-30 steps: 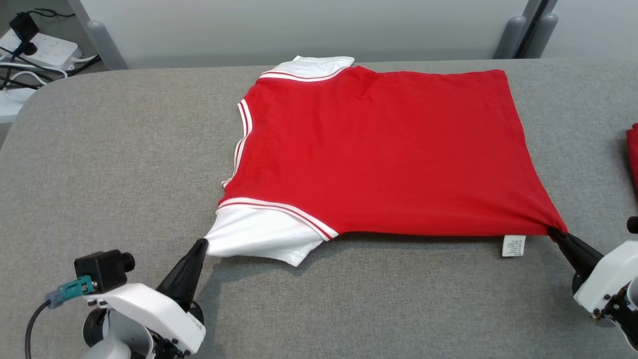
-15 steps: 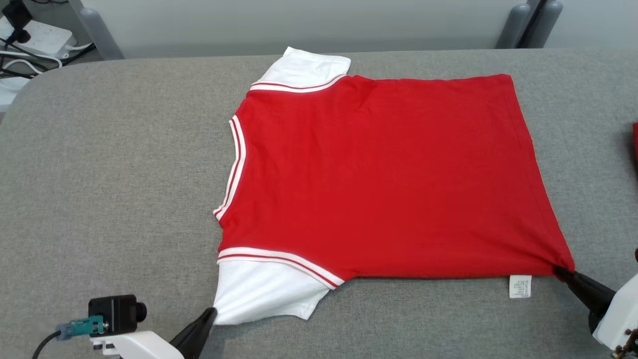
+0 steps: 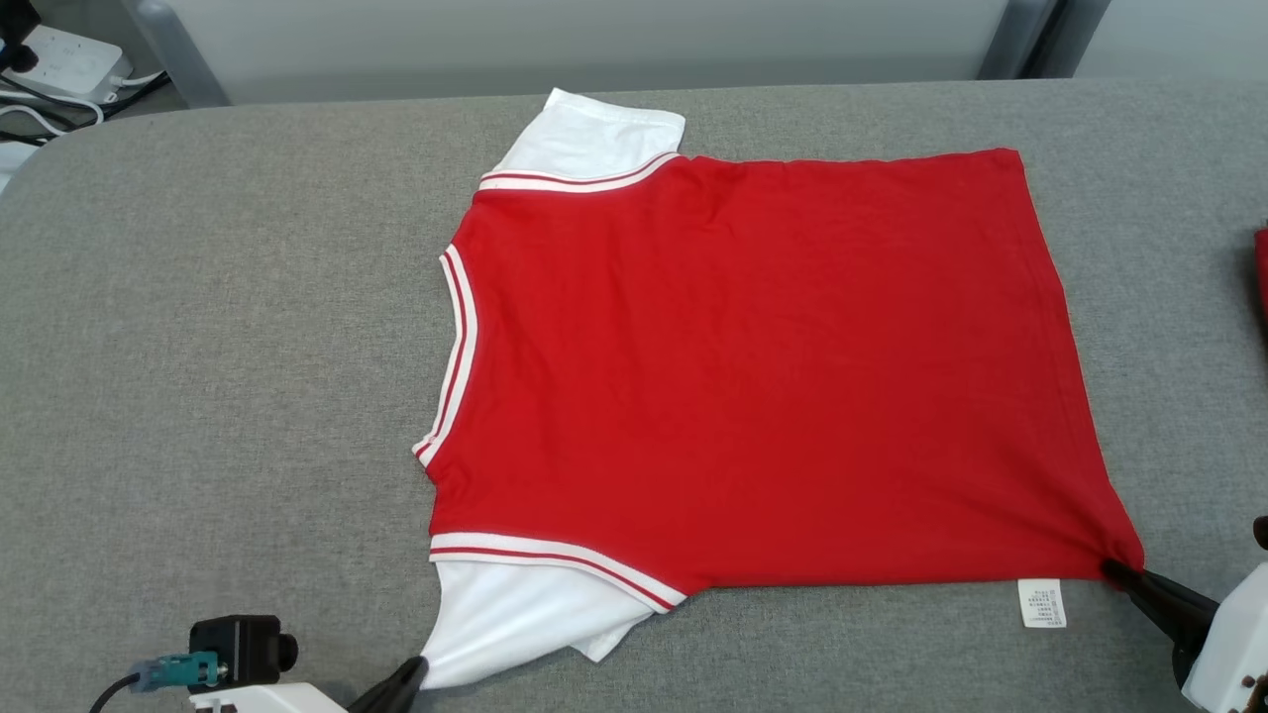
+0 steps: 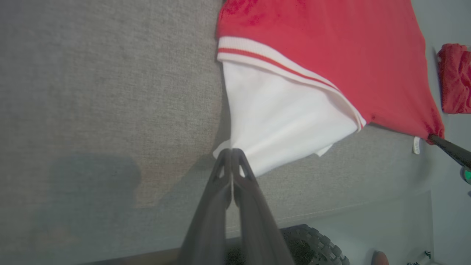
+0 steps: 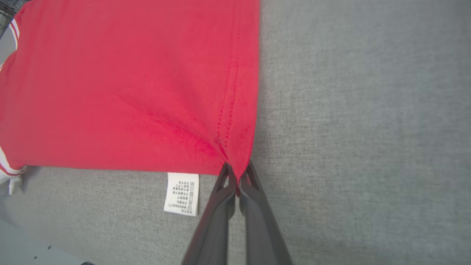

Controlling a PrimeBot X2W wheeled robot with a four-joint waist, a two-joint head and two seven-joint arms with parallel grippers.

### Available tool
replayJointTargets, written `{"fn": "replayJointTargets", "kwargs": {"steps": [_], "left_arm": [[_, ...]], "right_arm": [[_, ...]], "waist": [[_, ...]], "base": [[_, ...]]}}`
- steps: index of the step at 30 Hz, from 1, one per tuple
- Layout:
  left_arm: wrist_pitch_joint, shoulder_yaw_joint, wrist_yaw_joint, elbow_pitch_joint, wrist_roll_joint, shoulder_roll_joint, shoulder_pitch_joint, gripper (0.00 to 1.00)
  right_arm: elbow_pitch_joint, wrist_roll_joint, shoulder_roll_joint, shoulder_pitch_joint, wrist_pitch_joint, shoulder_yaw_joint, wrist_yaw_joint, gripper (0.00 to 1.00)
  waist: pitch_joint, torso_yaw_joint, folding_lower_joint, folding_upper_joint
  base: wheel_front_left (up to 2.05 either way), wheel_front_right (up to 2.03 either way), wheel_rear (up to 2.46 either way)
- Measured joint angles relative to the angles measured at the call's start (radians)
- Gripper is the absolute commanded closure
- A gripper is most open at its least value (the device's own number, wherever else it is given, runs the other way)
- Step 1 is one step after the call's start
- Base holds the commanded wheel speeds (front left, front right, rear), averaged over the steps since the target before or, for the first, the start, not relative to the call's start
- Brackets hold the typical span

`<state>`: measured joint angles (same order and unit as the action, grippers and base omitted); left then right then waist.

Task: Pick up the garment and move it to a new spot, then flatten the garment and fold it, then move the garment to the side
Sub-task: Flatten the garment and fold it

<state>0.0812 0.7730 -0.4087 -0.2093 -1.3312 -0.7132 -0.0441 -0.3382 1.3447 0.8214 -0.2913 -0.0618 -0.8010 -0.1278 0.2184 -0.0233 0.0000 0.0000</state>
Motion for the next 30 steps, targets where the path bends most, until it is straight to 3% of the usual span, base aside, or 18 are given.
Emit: {"fn": "replayJointTargets", "kwargs": {"steps": [1, 2, 3, 11, 21, 26, 30], "left_arm": [[-0.009, -0.005, 0.0, 0.008, 0.0, 0.003, 0.0, 0.78], [-0.023, -0.011, -0.001, 0.019, 0.002, 0.006, -0.001, 0.62], [-0.035, -0.016, -0.004, 0.029, 0.007, 0.006, -0.001, 0.0], [-0.093, -0.048, -0.019, 0.038, 0.03, 0.006, -0.001, 0.0], [-0.274, -0.16, -0.069, -0.018, 0.063, 0.042, -0.001, 0.0], [-0.327, -0.242, -0.074, -0.02, 0.141, 0.096, -0.001, 0.0], [-0.33, -0.298, -0.047, -0.02, 0.231, 0.162, -0.001, 0.0]], "right_arm": [[-0.005, -0.003, -0.004, 0.0, 0.0, 0.006, 0.0, 0.57], [-0.01, -0.011, -0.009, 0.0, 0.0, 0.014, 0.0, 0.0], [-0.015, -0.02, -0.013, 0.0, 0.0, 0.018, 0.0, 0.0], [-0.037, -0.104, -0.024, 0.017, 0.021, 0.073, 0.0, 0.0], [0.012, -0.294, -0.019, 0.057, 0.13, 0.267, 0.0, 0.0], [0.047, -0.468, -0.119, 0.067, 0.217, 0.406, 0.0, 0.0], [0.074, -0.62, -0.238, 0.098, 0.27, 0.512, 0.0, 0.0]], "waist": [[0.0, 0.0, 0.0, 0.0], [0.0, 0.001, 0.0, 0.0], [-0.001, 0.001, 0.0, 0.0], [-0.012, 0.001, 0.0, 0.0], [-0.052, -0.007, 0.0, 0.0], [-0.081, -0.01, 0.0, 0.0], [-0.104, -0.007, 0.0, 0.0]], "base": [[0.0, 0.0, 0.0], [0.0, 0.0, 0.0], [0.0, 0.0, 0.0], [0.0, 0.0, 0.0], [0.0, 0.0, 0.0], [0.0, 0.0, 0.0], [0.0, 0.0, 0.0]]}}
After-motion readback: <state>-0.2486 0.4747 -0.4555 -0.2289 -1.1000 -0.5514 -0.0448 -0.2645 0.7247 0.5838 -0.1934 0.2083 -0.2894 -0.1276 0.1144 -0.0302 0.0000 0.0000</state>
